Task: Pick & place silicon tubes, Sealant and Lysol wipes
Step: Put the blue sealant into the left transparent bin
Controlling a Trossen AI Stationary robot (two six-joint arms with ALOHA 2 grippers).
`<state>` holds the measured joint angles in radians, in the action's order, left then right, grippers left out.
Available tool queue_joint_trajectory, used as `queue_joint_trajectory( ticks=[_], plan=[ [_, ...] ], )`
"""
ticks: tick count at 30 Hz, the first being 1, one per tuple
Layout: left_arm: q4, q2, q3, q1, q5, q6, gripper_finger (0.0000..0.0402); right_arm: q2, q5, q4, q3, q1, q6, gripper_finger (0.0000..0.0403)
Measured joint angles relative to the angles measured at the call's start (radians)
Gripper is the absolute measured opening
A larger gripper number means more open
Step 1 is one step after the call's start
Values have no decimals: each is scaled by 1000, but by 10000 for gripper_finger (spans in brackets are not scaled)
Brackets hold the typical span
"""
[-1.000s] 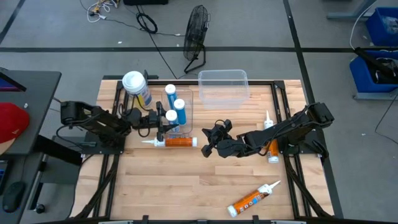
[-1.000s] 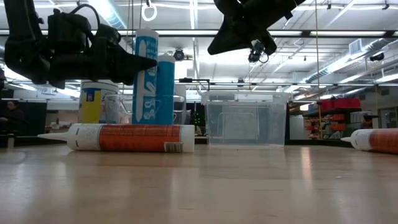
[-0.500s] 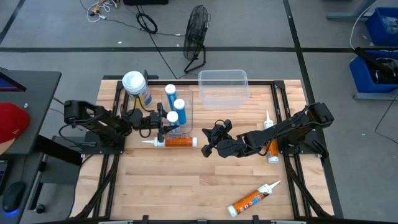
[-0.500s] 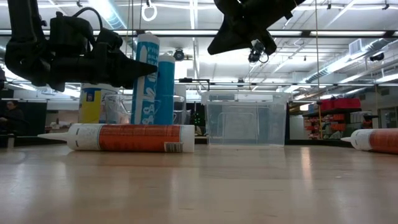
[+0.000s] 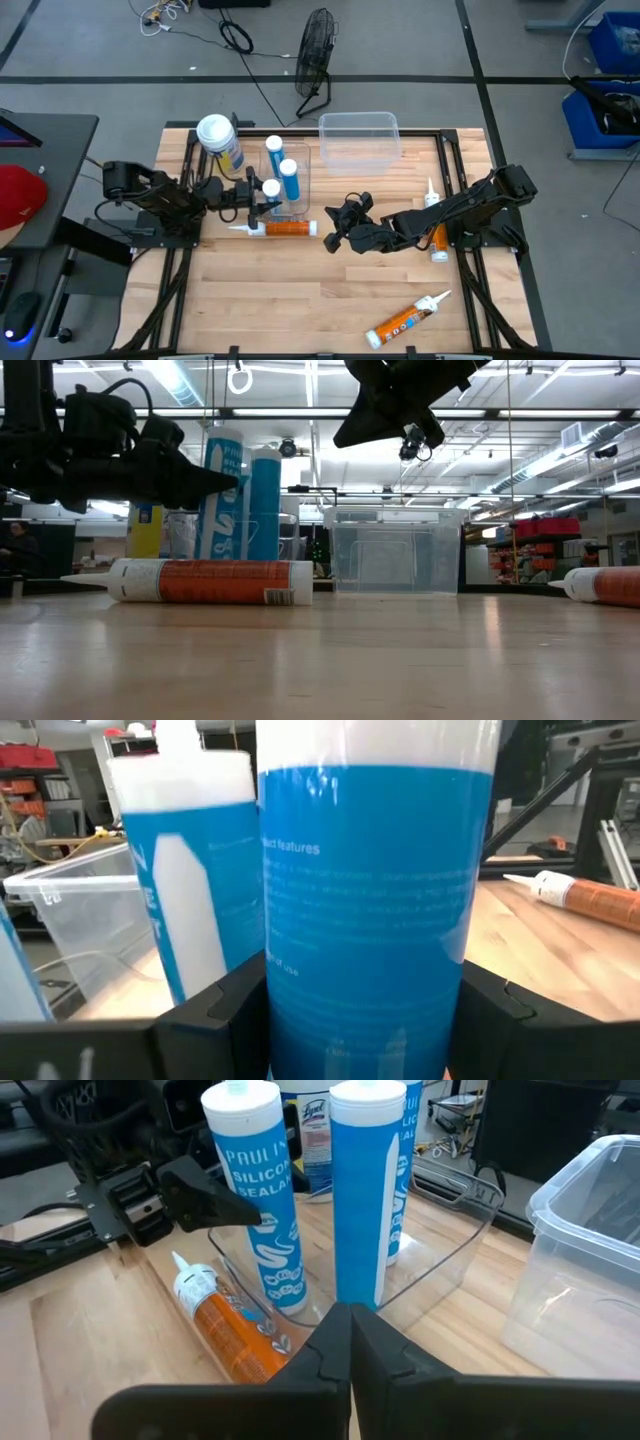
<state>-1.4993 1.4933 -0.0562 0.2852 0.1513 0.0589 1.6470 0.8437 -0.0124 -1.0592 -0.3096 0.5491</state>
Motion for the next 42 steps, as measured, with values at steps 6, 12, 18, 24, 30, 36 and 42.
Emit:
queue_joint_trajectory(
  ticks=[6,12,18,24,30,36,42],
  plan=[
    [-20,0,-2,0,-34,5,217,0,-12,0,0,0,0,0],
    [-36,-1,-4,0,-34,-1,217,0,-15,0,0,0,0,0],
    [-38,-1,-4,0,-36,-6,217,0,-16,0,0,0,0,0],
    [-37,-1,-4,0,-41,-22,217,0,-17,0,0,0,0,0],
    [-24,-1,-4,0,-70,-61,217,-1,-17,0,0,0,0,0],
    [-17,0,-3,0,-96,-70,217,-1,-25,0,0,0,0,0],
    [-13,0,-3,0,-108,-73,217,-1,-24,0,0,0,-1,0]
  ],
)
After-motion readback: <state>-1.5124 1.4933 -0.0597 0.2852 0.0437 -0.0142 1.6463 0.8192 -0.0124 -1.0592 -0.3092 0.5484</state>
